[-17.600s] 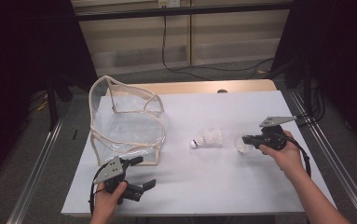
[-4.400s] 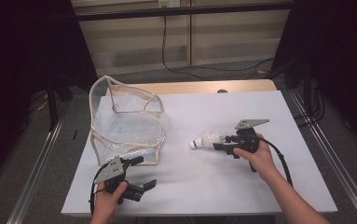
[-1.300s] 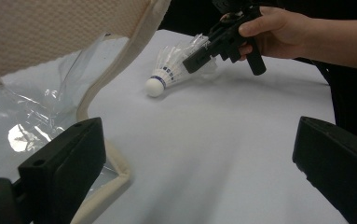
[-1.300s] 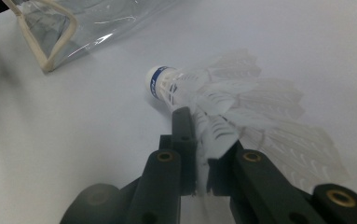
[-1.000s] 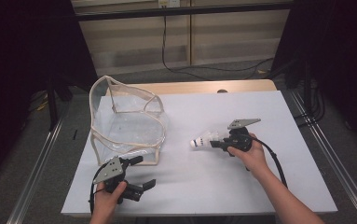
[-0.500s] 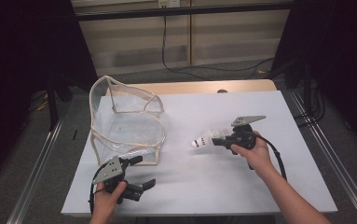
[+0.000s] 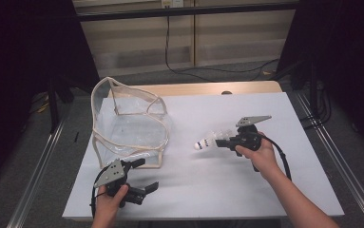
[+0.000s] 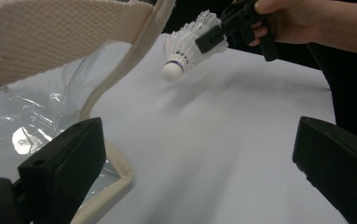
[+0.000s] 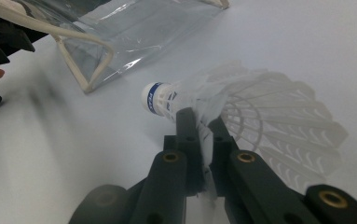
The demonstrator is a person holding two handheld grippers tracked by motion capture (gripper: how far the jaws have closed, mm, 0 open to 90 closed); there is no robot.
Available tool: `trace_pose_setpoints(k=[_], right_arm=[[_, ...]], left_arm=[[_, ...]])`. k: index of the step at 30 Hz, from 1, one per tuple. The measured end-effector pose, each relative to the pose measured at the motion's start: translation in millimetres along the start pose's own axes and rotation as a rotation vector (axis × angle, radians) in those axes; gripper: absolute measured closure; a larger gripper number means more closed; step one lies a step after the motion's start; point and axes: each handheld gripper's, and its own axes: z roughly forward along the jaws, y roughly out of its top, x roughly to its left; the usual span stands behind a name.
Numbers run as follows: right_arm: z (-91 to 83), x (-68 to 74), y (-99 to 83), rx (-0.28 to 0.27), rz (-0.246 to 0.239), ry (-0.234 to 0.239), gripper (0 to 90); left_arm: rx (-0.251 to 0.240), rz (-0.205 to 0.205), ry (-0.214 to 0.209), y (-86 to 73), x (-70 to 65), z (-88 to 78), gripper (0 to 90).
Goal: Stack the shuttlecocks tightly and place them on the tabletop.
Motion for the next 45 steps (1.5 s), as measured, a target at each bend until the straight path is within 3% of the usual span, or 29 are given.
trace_pose_setpoints(k=[45], right_arm=[[-12.2,11.5,15.2,-0.001,-0.025,0.011,87.8]], left_arm=[[-0.03,0.001,-0.006,0.0,0.2,-1.7,2.1]])
